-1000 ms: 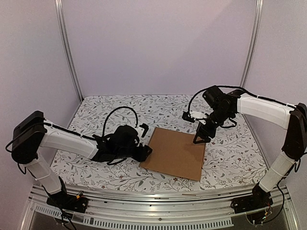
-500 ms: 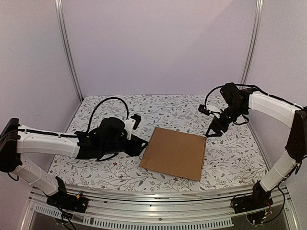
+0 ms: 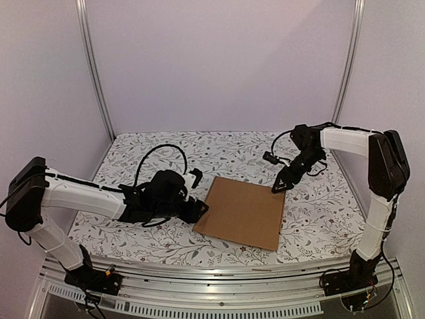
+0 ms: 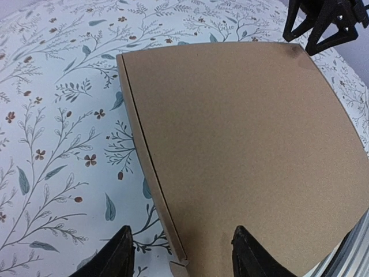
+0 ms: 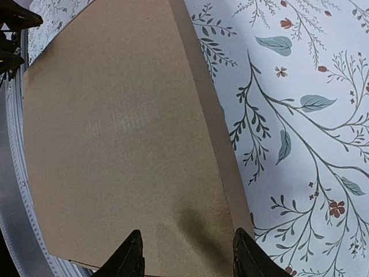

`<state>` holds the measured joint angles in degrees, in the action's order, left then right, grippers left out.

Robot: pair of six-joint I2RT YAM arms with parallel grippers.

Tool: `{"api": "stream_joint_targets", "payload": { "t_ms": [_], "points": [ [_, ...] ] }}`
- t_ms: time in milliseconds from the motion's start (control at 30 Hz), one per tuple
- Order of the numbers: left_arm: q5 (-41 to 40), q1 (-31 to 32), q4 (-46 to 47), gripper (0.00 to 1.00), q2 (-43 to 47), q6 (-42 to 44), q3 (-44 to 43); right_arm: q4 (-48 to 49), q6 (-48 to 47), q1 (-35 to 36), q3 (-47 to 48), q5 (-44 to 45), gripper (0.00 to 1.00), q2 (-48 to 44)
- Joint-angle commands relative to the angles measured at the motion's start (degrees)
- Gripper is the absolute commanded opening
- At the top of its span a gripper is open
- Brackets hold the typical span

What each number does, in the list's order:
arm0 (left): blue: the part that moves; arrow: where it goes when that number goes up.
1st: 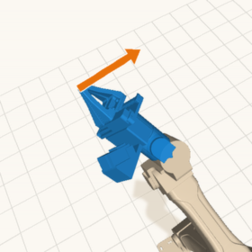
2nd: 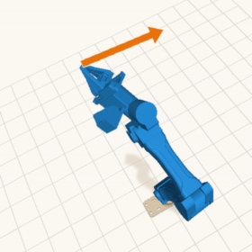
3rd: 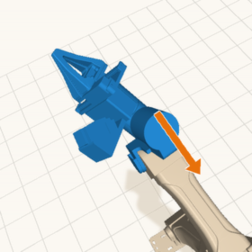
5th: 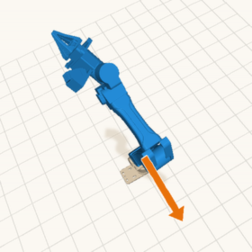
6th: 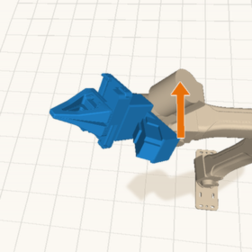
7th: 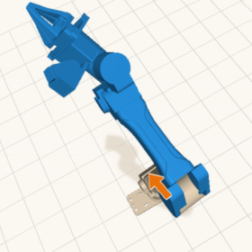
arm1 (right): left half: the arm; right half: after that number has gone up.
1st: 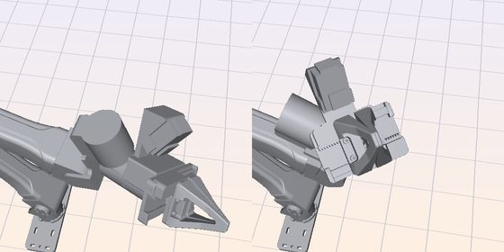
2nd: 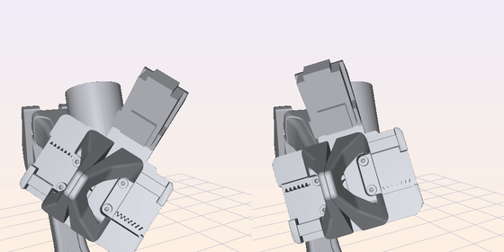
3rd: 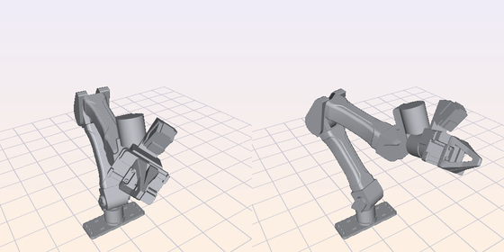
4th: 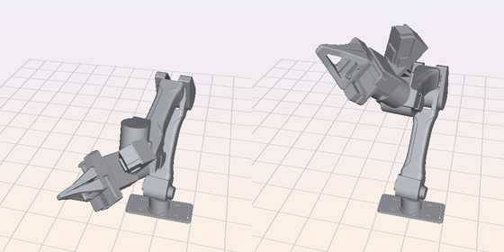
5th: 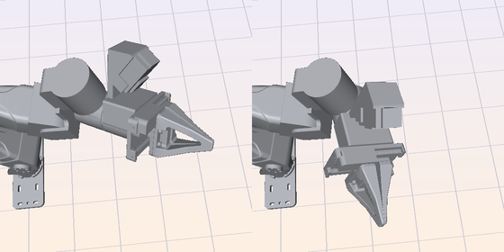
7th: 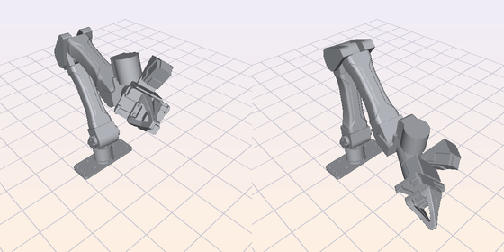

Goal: Fold the paper box

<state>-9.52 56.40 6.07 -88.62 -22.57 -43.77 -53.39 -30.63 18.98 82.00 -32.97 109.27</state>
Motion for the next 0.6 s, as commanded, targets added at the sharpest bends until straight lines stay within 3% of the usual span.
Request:
{"api": "stream_joint_targets", "payload": {
  "t_ms": [0, 233, 567],
  "points": [
    [0.2, 0.3, -0.7, 0.58, -1.1, 0.1, -1.8, -1.0, 0.7, 0.0, 0.3, -2.8, 0.49, 0.5],
    [1.1, 0.2, -1.8, 0.58, -3.3, 1.6, -3.7, -3.9, 1.2, -0.1, -0.5, -6.2, 0.38, 2.0],
    [2.0, -0.3, -1.8, 0.58, -6.0, 1.2, -5.3, -6.4, 1.3, 0.0, -4.0, -6.6, 0.36, 1.1]
  ]
}}
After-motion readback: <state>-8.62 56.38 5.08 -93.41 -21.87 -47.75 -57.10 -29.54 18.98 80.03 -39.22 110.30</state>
